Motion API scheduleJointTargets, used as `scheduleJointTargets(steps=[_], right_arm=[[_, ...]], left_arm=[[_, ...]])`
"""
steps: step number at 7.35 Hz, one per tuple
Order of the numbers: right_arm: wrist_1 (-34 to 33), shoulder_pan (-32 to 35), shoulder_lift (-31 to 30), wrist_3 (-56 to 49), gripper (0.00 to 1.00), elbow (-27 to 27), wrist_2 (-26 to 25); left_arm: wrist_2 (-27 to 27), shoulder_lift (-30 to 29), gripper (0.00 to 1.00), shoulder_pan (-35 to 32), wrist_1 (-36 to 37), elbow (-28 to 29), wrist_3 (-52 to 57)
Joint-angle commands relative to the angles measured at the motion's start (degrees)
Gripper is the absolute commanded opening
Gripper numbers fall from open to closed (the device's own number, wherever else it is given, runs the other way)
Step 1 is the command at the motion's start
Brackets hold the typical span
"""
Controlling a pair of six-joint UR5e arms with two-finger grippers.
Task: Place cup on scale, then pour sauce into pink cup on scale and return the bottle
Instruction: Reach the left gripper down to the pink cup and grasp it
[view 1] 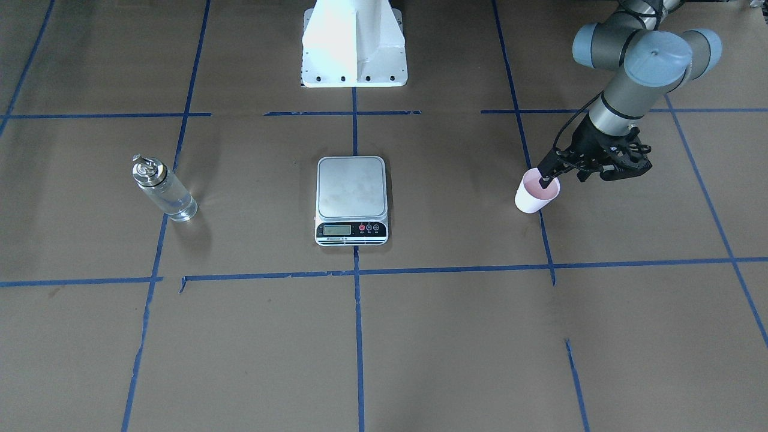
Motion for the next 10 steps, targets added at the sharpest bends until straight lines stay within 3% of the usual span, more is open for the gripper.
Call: scheduleJointTargets(steps=[1, 4, 5, 7, 8, 9, 10], right_arm=[[0.0, 0.0, 0.0, 0.0, 1.0, 0.0, 0.1], [0.0, 0.0, 0.0, 0.1, 1.0, 0.2, 1.6], [0.1, 0.0, 0.0, 0.1, 1.0, 0.3, 1.6], [0.1, 0.0, 0.1, 0.1, 1.0, 0.4, 1.6], [0.1, 0.0, 0.2, 0.1, 1.0, 0.5, 1.6], [0.1, 0.0, 0.2, 0.1, 1.0, 0.8, 1.6], [0.1, 0.0, 0.3, 0.6, 1.0, 1.3, 1.6]], left_arm=[[0.0, -0.5, 0.8, 0.4, 0.1, 0.6, 0.0], [0.0, -0.5, 0.06, 0.4, 0.1, 0.6, -0.2], [-0.2, -1.3, 0.0, 0.4, 0.9, 0.3, -0.3], [-0.7, -1.5, 0.0, 0.3, 5.7, -4.2, -0.6], [-0.7, -2.1, 0.0, 0.4, 12.6, -9.3, -0.7], [-0.7, -6.6, 0.0, 0.3, 22.1, -13.0, -0.7], [-0.8, -15.8, 0.0, 0.3, 33.7, -13.5, -0.8]])
